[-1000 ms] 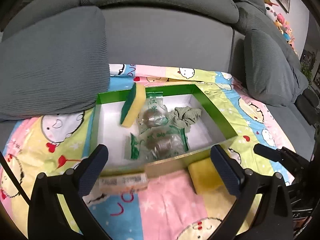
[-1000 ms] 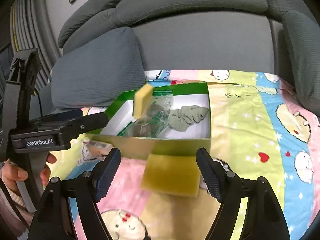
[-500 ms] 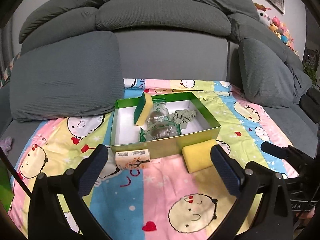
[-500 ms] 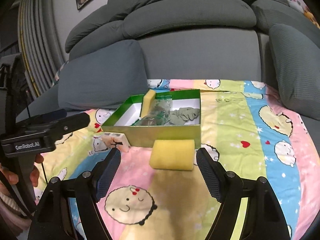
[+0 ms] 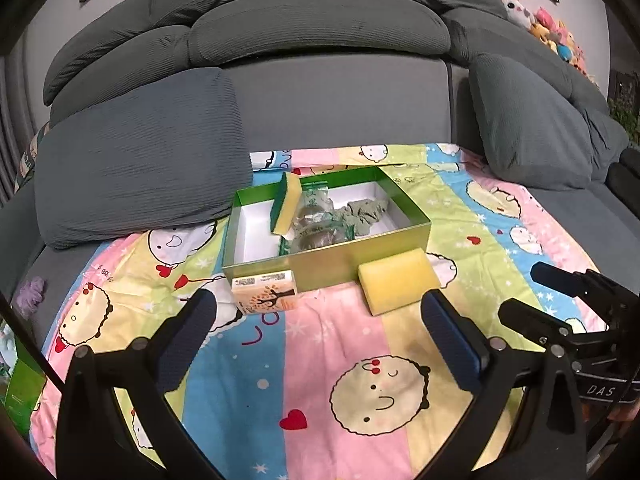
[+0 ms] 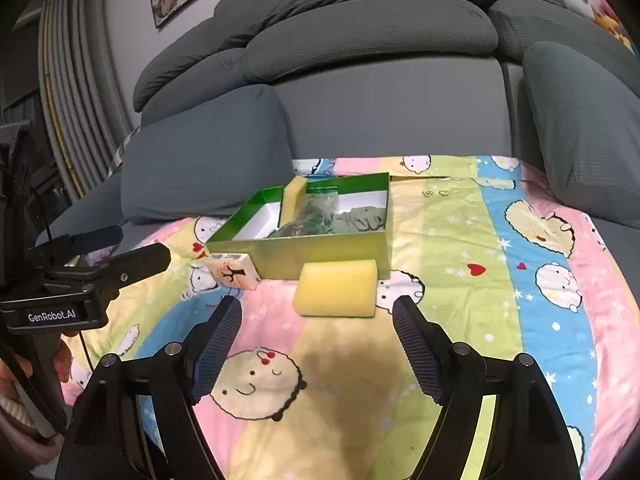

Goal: Organize objects
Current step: 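Move the right gripper back toward the plain yellow sponge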

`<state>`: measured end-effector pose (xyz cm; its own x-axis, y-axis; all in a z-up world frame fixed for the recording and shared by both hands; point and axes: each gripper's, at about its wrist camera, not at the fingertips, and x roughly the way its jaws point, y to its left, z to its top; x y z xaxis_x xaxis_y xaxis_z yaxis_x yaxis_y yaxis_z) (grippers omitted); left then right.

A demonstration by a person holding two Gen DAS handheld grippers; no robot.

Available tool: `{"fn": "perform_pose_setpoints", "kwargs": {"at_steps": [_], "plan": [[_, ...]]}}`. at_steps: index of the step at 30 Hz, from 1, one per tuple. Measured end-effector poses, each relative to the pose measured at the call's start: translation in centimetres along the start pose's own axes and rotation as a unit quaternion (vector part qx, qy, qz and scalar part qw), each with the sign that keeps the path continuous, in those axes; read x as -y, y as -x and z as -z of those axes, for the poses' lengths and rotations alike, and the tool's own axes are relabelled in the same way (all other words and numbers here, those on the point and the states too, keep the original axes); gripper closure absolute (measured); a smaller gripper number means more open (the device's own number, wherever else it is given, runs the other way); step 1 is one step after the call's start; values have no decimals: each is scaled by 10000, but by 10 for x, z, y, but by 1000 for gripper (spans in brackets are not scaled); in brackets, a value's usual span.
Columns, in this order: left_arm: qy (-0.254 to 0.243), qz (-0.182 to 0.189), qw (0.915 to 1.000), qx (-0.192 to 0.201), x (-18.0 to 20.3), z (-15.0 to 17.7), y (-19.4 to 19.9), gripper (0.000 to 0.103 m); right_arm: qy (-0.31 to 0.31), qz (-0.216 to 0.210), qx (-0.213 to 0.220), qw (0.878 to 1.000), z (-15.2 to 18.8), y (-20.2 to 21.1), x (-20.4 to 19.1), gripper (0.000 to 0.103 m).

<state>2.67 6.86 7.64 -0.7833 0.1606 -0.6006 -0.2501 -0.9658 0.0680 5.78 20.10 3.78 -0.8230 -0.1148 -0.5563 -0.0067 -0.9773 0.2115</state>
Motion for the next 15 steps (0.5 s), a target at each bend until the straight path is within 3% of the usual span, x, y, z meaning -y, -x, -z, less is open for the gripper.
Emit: {"fn": "perform_pose_setpoints", "kwargs": {"at_steps": [15], "plan": [[-238,15,9991,-340,28,7,-32,1,-53,34,-339,9994,15,-21,27,24]]}}
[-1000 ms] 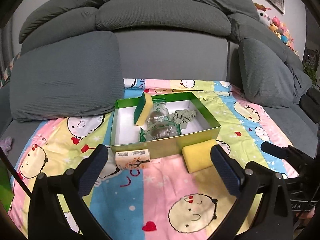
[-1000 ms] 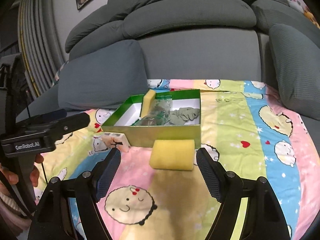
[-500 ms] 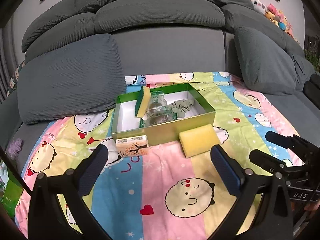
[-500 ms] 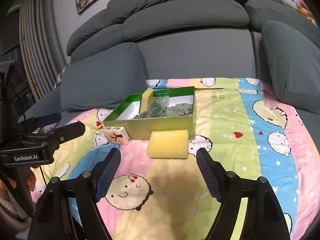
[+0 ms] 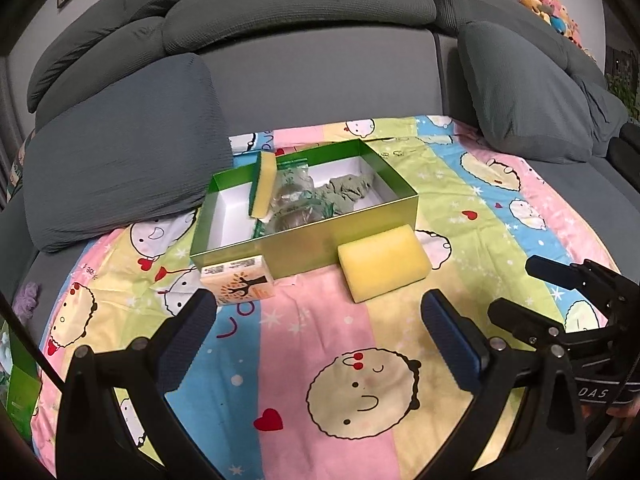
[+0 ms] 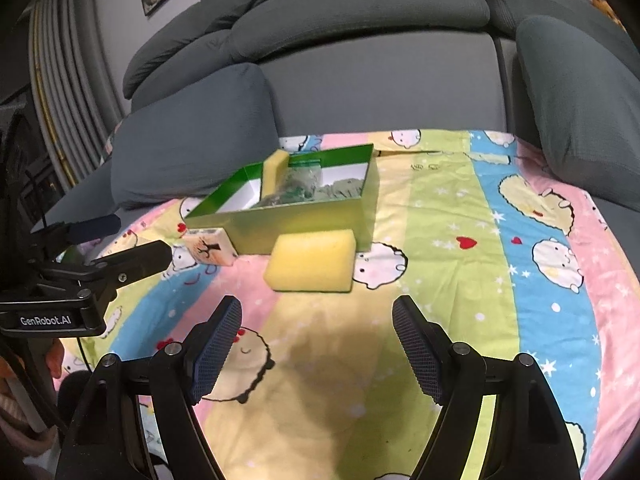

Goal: Organize objects
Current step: 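Move the right gripper back toward the plain yellow sponge, then grasp the plain yellow sponge with the right gripper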

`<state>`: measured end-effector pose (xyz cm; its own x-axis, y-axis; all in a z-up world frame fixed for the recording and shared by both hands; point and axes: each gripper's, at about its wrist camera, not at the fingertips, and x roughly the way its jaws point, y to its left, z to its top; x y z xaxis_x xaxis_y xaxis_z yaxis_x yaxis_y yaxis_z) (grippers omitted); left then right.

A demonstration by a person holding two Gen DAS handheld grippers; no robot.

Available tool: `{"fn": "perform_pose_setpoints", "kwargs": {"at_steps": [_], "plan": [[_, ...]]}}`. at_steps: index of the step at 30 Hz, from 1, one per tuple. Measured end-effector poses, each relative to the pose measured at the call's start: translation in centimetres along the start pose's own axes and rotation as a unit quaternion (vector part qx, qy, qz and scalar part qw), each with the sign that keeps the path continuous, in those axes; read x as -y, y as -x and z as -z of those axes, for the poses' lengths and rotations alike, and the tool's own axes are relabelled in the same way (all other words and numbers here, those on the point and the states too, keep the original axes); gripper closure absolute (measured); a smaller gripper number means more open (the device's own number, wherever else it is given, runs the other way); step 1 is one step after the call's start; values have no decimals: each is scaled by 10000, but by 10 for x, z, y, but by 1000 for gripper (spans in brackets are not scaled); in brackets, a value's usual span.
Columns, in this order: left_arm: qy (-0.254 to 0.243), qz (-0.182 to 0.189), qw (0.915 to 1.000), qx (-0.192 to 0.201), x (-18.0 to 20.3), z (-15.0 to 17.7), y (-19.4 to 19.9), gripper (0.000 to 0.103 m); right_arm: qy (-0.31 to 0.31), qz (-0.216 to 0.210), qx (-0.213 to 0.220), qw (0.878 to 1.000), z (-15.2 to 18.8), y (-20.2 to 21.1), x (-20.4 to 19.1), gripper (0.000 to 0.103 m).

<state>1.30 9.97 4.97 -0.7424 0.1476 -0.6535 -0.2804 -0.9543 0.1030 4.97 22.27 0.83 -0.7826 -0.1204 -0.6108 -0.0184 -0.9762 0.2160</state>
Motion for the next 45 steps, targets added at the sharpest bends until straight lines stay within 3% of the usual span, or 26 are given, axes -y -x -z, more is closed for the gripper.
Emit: {"fn": "perform_pose_setpoints", "kwargs": {"at_steps": [19,25,31,45], "plan": [[89,135,9975,-693,6,-1,-77,1,9,-106,-688,9976,6,-63,26,24],[473,679,9906,-1092,-3,0,-104,1,154,-160,-845,9962,4,-81,25,24],[811,1051,9838,-1204,-10,-3,-122,1,380,-161,-898,9951,-4,-95,22,24],[933,1431,9781,-1187,-5,-12,-154,4,667,-344,-945,9927,-17,-124,9,24]]}}
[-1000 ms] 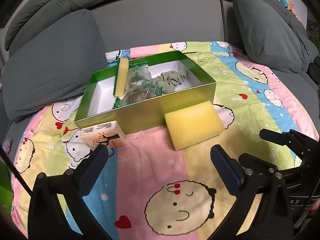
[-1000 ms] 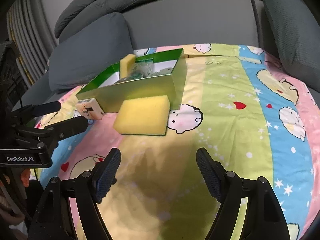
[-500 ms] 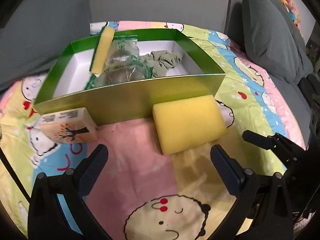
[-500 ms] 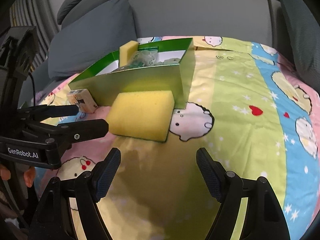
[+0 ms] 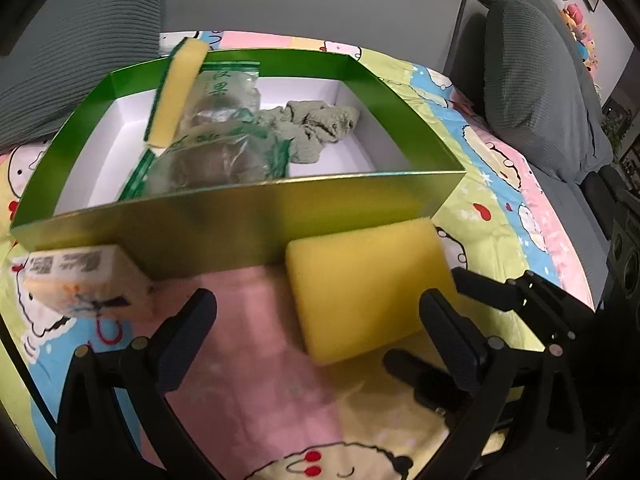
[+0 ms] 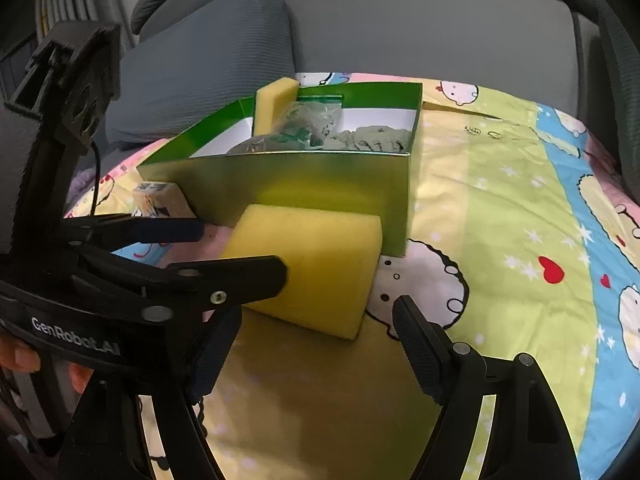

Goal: Organize objects
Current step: 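Grasp the plain yellow sponge with the right gripper, then lift the yellow sponge and carry it toward the green box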

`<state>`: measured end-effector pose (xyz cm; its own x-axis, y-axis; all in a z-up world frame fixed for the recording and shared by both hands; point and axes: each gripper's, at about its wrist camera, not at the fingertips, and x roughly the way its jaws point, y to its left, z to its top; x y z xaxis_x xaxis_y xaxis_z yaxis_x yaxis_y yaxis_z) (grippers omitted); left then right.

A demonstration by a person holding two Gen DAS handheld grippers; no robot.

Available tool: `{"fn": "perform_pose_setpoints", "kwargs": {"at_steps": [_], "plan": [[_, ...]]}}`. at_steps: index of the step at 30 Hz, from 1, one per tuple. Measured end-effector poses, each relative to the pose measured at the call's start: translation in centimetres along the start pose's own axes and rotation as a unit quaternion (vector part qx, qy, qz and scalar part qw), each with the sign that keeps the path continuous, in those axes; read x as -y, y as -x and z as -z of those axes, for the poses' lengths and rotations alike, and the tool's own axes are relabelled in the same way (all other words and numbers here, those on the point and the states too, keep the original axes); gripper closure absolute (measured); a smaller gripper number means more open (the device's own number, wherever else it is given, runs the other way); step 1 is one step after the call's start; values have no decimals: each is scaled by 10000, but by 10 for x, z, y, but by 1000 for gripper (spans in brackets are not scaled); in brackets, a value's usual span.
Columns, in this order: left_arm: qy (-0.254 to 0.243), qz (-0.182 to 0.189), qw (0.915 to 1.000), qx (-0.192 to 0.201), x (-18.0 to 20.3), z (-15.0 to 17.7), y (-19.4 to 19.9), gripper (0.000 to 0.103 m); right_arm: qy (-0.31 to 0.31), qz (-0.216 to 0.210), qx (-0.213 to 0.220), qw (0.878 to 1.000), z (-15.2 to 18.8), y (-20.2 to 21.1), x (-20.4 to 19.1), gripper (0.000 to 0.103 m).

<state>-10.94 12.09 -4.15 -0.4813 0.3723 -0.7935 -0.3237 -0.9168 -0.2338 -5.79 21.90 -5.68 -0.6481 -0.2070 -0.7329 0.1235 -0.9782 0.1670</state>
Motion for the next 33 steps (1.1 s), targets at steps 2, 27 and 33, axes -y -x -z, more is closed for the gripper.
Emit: {"fn": "perform_pose_setpoints", "kwargs": {"at_steps": [2,27,33], "plan": [[-28,70,10000,-3,2,-2,-3,7,-17,-54,-13,10000,0,-1,1,24],[-327,384,9987,22,16,1,-18,29,215,-43,-84,9997,-2,-7,-4,41],[-418,277,9987,46,16,6,-5,29,156,-94,-2,9998,1,0,-12,42]]}}
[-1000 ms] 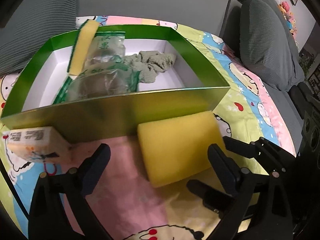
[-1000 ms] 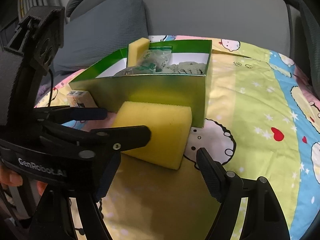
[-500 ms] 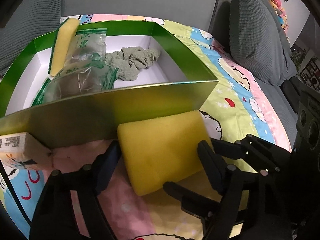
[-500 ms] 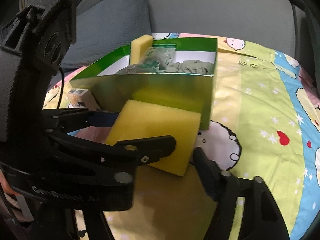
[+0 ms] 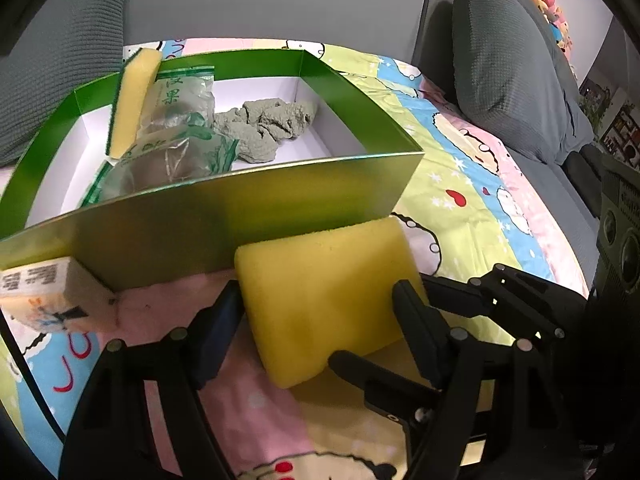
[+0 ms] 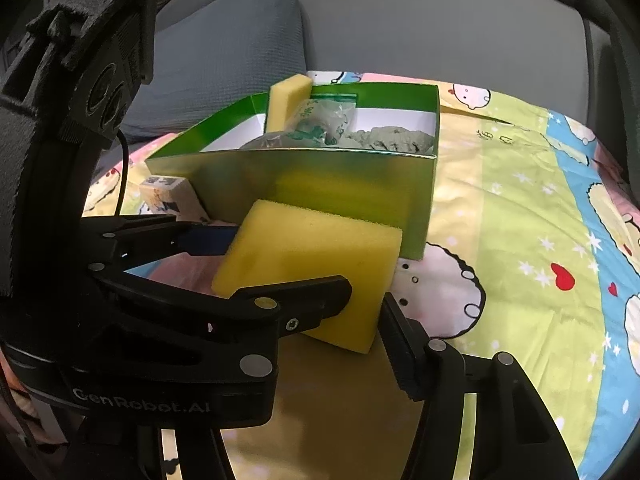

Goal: Organize objects
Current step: 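Lift the yellow sponge and carry it toward the green box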

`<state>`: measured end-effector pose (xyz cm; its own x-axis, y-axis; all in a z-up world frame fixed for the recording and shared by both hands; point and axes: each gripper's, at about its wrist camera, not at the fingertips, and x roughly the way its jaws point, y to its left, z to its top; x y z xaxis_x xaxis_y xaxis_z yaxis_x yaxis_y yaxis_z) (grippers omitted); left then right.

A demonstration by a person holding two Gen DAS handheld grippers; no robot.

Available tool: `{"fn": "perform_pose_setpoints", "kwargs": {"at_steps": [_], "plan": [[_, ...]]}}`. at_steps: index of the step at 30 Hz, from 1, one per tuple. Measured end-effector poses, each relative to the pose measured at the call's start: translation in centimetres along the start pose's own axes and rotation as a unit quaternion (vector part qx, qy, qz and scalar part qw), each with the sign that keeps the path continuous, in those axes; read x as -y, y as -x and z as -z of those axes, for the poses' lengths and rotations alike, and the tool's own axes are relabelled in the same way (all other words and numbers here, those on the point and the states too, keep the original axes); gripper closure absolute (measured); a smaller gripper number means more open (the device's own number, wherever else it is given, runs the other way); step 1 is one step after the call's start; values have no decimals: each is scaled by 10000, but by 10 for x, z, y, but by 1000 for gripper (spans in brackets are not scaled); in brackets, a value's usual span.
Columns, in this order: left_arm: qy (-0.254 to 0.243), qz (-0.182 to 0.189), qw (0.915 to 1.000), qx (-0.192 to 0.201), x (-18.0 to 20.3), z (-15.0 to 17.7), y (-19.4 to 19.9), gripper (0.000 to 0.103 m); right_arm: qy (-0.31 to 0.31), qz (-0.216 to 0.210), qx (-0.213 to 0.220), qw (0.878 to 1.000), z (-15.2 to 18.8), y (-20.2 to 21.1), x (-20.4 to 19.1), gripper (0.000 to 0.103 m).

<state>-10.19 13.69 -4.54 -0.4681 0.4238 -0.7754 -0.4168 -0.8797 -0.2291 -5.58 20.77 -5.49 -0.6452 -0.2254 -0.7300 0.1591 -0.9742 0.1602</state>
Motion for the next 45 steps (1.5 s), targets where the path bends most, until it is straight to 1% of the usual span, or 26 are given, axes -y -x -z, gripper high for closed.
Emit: {"fn": "perform_pose_setpoints", "kwargs": {"at_steps": [5,8,14,18,26,33,37,45], "plan": [[-39,-77,10000,43,2,9,14,29,104,23,34,9999,4,8,-16,41],[-57,-125,9998,130,2,14,29,29,181,10,137,9997,6,16,-28,41],[-147,-219,9988,404,3,27,68,29,226,-56,450,9987,8,40,-53,42],[-200,-265,9978,575,6,36,96,29,347,-70,571,9977,8,58,-71,42],[-188,-225,9954,910,11,49,138,29,631,55,864,9942,6,94,-102,42],[-195,-193,9920,1234,12,53,167,29,860,192,1119,9898,3,113,-122,42],[-172,-215,9902,1368,6,53,180,29,974,197,1202,9878,-3,116,-129,45],[-104,-206,9862,1641,-6,45,198,30,1113,183,1384,9839,-15,119,-140,45]]}}
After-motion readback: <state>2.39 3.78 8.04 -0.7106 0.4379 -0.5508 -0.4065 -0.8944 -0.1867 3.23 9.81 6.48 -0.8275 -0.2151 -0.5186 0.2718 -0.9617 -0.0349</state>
